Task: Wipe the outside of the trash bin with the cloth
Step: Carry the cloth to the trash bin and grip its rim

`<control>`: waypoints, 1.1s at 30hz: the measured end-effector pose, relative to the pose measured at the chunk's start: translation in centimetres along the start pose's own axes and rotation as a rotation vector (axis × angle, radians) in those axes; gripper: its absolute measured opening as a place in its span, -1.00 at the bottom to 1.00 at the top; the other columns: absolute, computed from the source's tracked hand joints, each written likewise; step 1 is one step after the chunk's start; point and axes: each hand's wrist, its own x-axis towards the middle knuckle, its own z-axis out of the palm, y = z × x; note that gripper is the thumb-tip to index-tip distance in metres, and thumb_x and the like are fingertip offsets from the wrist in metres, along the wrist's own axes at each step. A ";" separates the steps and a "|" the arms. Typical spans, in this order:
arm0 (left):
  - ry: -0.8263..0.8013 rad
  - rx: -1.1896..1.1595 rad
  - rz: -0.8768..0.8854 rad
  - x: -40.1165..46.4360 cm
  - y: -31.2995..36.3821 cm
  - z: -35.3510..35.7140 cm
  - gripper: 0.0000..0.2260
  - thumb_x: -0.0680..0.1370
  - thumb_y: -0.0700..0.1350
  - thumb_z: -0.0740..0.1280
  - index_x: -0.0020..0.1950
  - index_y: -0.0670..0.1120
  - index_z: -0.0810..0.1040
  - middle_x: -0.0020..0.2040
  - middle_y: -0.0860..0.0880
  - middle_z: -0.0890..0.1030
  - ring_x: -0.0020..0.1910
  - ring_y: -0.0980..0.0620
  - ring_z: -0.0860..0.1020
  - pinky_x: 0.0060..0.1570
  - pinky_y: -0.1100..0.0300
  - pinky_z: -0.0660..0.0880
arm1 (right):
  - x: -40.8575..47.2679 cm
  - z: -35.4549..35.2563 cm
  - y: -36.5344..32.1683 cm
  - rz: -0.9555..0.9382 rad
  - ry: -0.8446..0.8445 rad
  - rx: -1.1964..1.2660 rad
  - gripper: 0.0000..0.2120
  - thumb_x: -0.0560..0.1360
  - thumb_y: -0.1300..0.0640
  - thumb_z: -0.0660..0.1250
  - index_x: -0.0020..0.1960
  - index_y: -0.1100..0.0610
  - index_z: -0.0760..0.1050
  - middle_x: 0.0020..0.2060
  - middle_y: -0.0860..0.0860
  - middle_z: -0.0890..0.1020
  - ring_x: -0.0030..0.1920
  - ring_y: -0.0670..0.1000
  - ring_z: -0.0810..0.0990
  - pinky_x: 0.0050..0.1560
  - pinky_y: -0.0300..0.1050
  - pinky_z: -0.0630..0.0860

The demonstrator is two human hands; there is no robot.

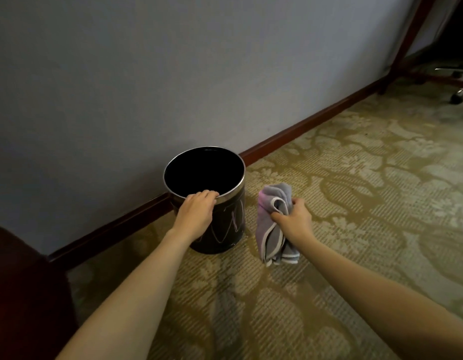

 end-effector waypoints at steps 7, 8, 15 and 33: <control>-0.016 0.053 -0.066 0.5 0.8 -0.3 -0.69 0.52 -0.34 0.21 0.23 -0.09 0.45 0.11 -0.05 0.57 0.12 -0.08 0.50 0.12 0.05 0.35 | -0.3 -0.5 -0.6 -0.054 -0.001 -0.026 -0.67 0.36 0.09 0.44 -0.02 0.03 0.32 -0.20 -0.07 0.49 -0.24 -0.10 0.47 -0.40 -0.14 0.30; 0.007 0.055 -0.085 0.5 1.1 -0.4 -0.69 0.50 -0.35 0.23 0.19 -0.10 0.47 0.07 -0.07 0.58 0.08 -0.10 0.50 0.07 0.05 0.36 | -0.5 -0.6 -0.6 -0.060 0.001 -0.025 -0.68 0.36 0.10 0.44 -0.02 0.02 0.33 -0.20 -0.08 0.49 -0.24 -0.11 0.47 -0.40 -0.15 0.31; 0.075 0.048 -0.151 0.6 2.9 -0.7 -0.77 0.46 -0.33 0.30 0.08 -0.13 0.49 -0.04 -0.10 0.60 -0.03 -0.13 0.53 -0.12 0.09 0.37 | -1.0 -2.4 -0.8 -0.072 0.005 -0.002 -0.68 0.38 0.11 0.43 0.01 0.05 0.34 -0.18 -0.04 0.51 -0.23 -0.08 0.48 -0.37 -0.14 0.36; 0.032 -0.357 -0.378 6.8 6.5 -5.0 -0.74 0.53 -0.31 0.15 -0.14 -0.03 0.56 -0.02 -0.10 0.61 0.02 -0.10 0.52 -0.03 0.06 0.47 | 0.8 -6.4 0.5 -0.153 0.106 0.104 -0.81 0.40 0.20 0.39 -0.14 0.10 0.36 -0.22 0.14 0.54 -0.18 0.21 0.53 -0.25 0.14 0.47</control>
